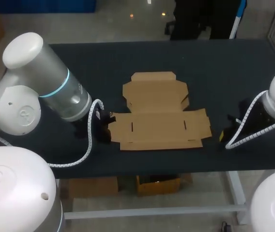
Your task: Assemble the packaging by folding the flat box into shape, placing the metal phone stand inside, and closing the box properly
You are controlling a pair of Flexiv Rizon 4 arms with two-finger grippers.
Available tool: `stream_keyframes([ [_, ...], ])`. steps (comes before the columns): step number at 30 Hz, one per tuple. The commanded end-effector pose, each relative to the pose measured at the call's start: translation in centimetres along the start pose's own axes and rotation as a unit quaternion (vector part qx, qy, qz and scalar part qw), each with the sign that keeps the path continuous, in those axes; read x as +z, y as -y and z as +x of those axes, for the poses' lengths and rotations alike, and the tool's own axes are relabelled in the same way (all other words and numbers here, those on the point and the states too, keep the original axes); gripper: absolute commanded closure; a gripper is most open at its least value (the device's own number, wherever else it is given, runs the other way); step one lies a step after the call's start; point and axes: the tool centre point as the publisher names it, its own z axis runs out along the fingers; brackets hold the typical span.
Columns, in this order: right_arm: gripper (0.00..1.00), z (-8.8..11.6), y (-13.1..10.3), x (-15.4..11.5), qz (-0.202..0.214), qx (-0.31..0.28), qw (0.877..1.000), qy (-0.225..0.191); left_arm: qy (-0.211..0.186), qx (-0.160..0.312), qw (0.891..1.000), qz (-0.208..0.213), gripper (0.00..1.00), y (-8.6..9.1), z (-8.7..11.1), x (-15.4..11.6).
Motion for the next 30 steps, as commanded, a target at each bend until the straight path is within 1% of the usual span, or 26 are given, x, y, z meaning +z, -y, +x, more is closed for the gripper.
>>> stream_keyframes([
  [1, 1.0, -0.2, -0.1, -0.2, 0.002, -0.001, 1.0, -0.005, 0.0, 0.001, 1.0, 0.001, 1.0, -0.1, 0.0, 0.0],
  [5, 1.0, -0.2, -0.1, -0.2, 0.002, -0.001, 1.0, -0.005, 0.001, -0.001, 1.0, 0.002, 1.0, 0.1, 0.1, 0.2],
  [10, 1.0, 0.1, -0.4, 0.1, 0.001, 0.001, 1.0, -0.005, -0.002, -0.015, 1.0, 0.003, 1.0, 0.4, -0.1, 0.4],
  [14, 1.0, 0.3, -0.6, 0.4, 0.001, 0.0, 1.0, -0.004, -0.001, -0.012, 1.0, 0.0, 1.0, 0.3, 0.1, 0.8],
  [23, 1.0, 0.2, -0.7, 1.0, 0.005, 0.003, 1.0, -0.01, -0.013, -0.02, 0.999, -0.025, 1.0, 0.2, 0.1, 1.9],
  [30, 1.0, 0.4, -0.7, 1.6, 0.008, 0.002, 1.0, -0.016, -0.02, -0.028, 0.999, -0.031, 1.0, 0.0, -0.1, 2.6],
])
